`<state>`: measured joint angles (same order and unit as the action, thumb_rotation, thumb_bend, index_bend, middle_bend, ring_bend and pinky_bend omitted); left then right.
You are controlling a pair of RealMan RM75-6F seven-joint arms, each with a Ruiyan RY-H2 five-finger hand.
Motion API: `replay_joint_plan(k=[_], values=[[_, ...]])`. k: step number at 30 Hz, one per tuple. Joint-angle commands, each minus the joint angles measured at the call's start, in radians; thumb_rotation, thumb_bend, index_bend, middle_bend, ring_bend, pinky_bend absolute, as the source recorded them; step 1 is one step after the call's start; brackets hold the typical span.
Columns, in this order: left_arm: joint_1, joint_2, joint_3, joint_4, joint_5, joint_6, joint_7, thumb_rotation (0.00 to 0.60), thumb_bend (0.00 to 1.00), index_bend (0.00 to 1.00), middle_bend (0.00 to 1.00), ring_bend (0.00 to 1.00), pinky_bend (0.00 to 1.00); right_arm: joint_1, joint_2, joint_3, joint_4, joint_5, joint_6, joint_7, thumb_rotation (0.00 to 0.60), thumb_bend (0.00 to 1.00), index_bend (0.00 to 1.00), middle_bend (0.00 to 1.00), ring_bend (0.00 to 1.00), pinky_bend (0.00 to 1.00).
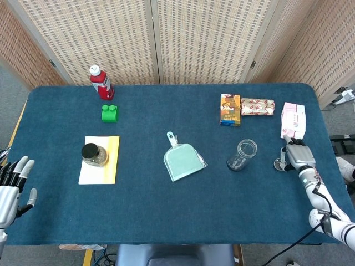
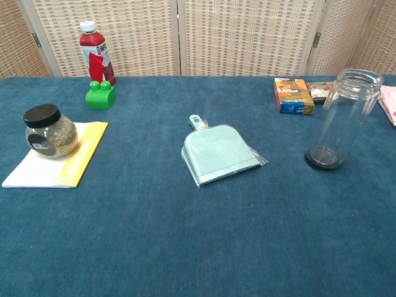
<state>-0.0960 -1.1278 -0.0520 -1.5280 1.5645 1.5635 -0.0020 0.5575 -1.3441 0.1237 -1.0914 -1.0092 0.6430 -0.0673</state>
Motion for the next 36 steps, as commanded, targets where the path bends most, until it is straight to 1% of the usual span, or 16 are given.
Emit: replay_joint_plan(k=[1, 7, 19, 22, 29, 36], values=[[-0.001, -0.001, -0.001, 0.002, -0.002, -0.002, 0.002, 0.600, 0.49, 0.00, 0.00, 0.00, 0.02, -0.002, 0.006, 0.002, -0.009, -0.002, 0.009, 0.002, 0.600, 0.34, 0.66, 0.01, 0.00, 0.00], [-0.002, -0.003, -0.002, 0.003, -0.003, -0.003, 0.007, 0.600, 0.49, 0.00, 0.00, 0.00, 0.02, -0.002, 0.060, 0.017, -0.081, -0.007, 0.048, -0.011, 0.600, 0.34, 0.66, 0.01, 0.00, 0.00], [-0.002, -0.009, -0.003, 0.001, -0.006, -0.002, 0.025, 0.600, 0.49, 0.00, 0.00, 0.00, 0.02, 0.010, 0.252, 0.057, -0.354, 0.051, 0.139, -0.108, 0.600, 0.34, 0.66, 0.01, 0.00, 0.00], [-0.003, -0.011, -0.005, 0.002, -0.010, -0.005, 0.028, 0.600, 0.49, 0.00, 0.00, 0.00, 0.02, 0.021, 0.304, 0.071, -0.434, 0.077, 0.160, -0.139, 0.600, 0.34, 0.66, 0.01, 0.00, 0.00], [-0.003, -0.011, -0.006, 0.001, -0.014, -0.005, 0.029, 0.600, 0.49, 0.00, 0.00, 0.00, 0.02, 0.058, 0.397, 0.103, -0.573, 0.135, 0.192, -0.194, 0.600, 0.34, 0.66, 0.02, 0.00, 0.00], [0.000, -0.007, -0.007, 0.000, -0.011, 0.002, 0.018, 0.600, 0.49, 0.00, 0.00, 0.00, 0.02, 0.109, 0.447, 0.127, -0.667, 0.186, 0.210, -0.244, 0.600, 0.34, 0.66, 0.02, 0.00, 0.00]])
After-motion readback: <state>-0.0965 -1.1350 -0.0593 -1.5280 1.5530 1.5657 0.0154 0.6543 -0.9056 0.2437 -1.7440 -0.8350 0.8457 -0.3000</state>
